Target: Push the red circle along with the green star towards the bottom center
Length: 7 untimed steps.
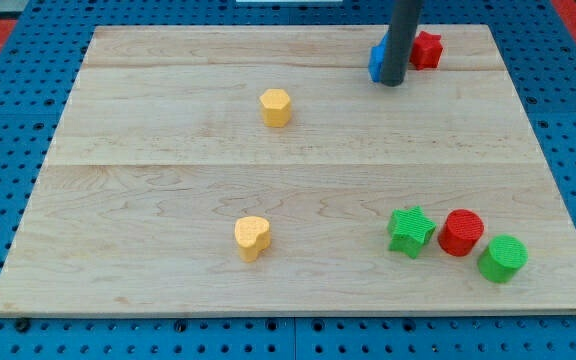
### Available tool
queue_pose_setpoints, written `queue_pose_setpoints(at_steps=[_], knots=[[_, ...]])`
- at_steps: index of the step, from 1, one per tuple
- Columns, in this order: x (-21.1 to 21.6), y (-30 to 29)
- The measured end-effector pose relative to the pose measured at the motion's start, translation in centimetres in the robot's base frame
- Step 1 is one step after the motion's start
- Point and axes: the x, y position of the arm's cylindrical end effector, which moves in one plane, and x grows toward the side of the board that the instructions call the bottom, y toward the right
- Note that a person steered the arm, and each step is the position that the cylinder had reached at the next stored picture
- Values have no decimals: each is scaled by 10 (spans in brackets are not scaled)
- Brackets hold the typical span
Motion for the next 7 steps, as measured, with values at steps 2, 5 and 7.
queue_pose_setpoints(at_steps=[2,5,7], knots=[[89,119],[246,134],[246,103]])
